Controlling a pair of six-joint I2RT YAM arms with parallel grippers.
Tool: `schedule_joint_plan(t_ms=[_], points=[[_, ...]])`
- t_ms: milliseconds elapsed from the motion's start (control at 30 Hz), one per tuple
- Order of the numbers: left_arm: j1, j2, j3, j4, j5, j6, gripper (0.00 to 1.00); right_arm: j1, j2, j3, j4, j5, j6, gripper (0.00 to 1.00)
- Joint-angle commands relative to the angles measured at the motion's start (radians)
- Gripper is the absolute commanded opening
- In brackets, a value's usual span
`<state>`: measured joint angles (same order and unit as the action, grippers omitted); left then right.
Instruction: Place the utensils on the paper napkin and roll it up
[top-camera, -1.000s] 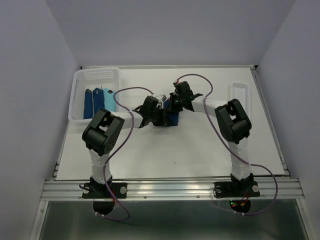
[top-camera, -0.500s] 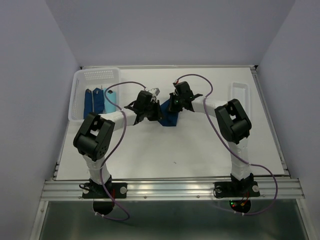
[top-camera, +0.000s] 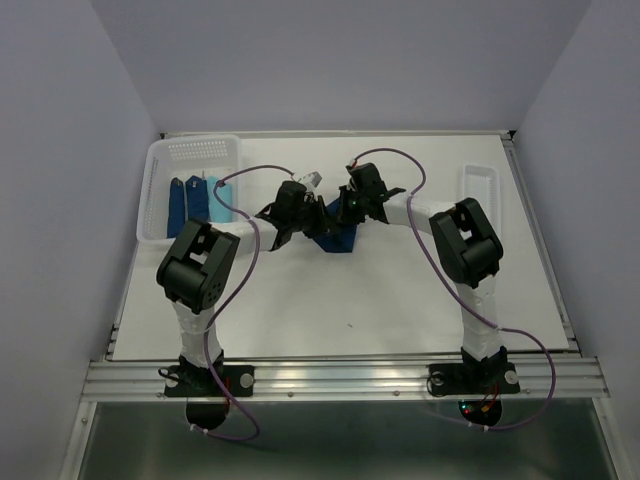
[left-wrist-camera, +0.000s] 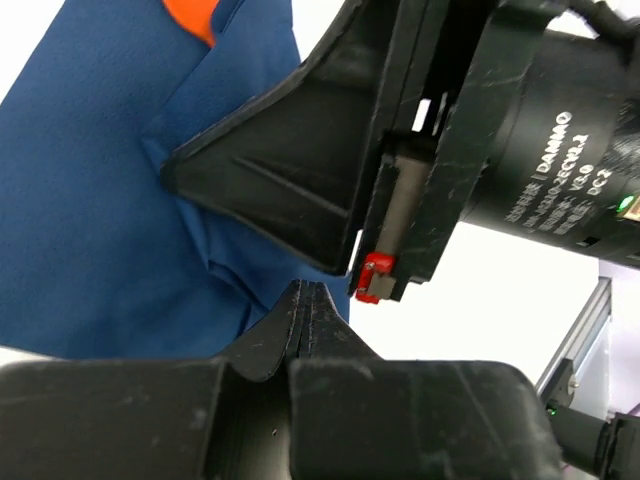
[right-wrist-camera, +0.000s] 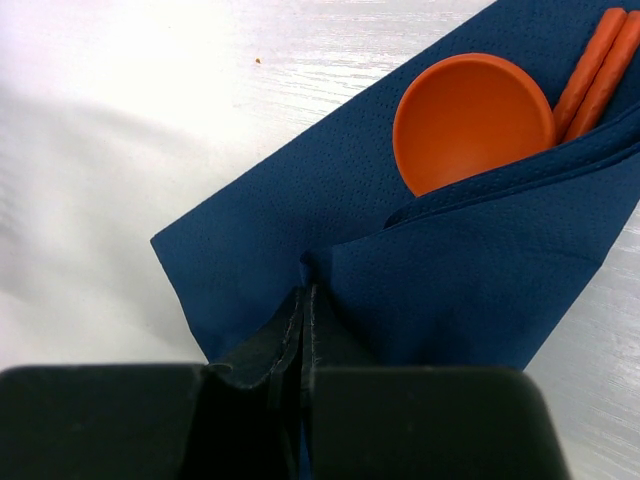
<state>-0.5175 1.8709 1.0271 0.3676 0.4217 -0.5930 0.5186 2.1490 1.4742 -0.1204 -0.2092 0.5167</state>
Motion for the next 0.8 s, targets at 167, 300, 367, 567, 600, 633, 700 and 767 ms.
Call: schedule_joint_plan(t_ms=[167,300,367,567,600,633,700,767], points=[[-0.004,0.05,0.024,0.087,0.0,-0.014,0.0,0.011,-0.005,-0.026,-0.004,0.019,-0.006,0.01],[-0.004,0.077,0.008,0.087,-0.029,-0.013,0.0,0.011,-0.011,-0.029,-0.004,0.018,-0.006,0.01],[-0.003,0.083,-0.004,0.088,-0.038,-0.013,0.0,0.011,-0.015,-0.031,-0.004,0.016,-0.006,0.01],[-0.004,0.091,-0.036,0.087,-0.066,-0.025,0.0,0.011,-0.052,-0.029,-0.005,0.002,-0.007,0.06],[-0.004,0.091,-0.047,0.087,-0.067,-0.025,0.0,0.011,-0.063,-0.025,-0.005,0.005,-0.01,0.14],[-0.004,0.091,-0.051,0.087,-0.067,-0.025,0.0,0.011,-0.073,-0.02,-0.01,0.011,-0.015,0.19],[-0.004,0.089,-0.067,0.087,-0.069,-0.025,0.0,0.011,-0.121,-0.011,-0.027,0.028,-0.029,0.31],[-0.004,0.089,-0.076,0.087,-0.067,-0.024,0.0,0.011,-0.158,-0.008,-0.041,0.057,-0.046,0.36]])
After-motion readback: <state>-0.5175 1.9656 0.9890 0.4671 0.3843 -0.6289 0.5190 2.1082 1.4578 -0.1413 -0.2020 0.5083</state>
